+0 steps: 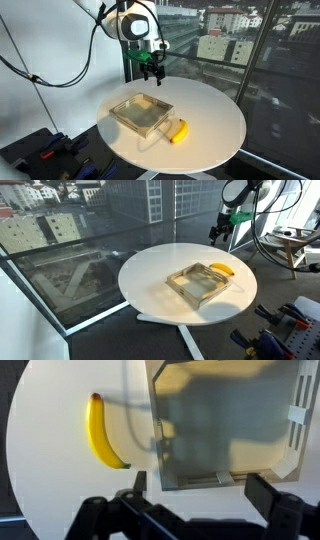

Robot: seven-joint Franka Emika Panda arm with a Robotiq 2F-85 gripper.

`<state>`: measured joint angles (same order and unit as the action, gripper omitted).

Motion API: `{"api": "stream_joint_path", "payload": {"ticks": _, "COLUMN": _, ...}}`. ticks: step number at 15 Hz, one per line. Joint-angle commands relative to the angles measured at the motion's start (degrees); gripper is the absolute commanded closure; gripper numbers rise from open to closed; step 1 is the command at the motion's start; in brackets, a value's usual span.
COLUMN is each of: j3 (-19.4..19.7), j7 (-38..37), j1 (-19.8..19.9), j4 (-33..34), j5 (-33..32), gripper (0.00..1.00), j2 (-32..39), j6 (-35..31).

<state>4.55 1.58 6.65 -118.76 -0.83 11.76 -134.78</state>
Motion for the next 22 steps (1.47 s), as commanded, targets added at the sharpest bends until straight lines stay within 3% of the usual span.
{"api": "stream_joint_path", "payload": {"ticks": 1, "j3": 0.0, "j7": -0.1, "j1": -0.6, "j4": -2.4, "j5": 0.4, "gripper": 0.0, "j2": -4.3, "j6": 1.1}}
{"api": "stream_joint_path", "payload": {"ticks": 22, "j3": -0.5, "j7": 0.4, "j1": -2.4, "j4": -13.0, "j5": 0.8, "gripper": 0.0, "j2": -19.1, "j6": 7.9}}
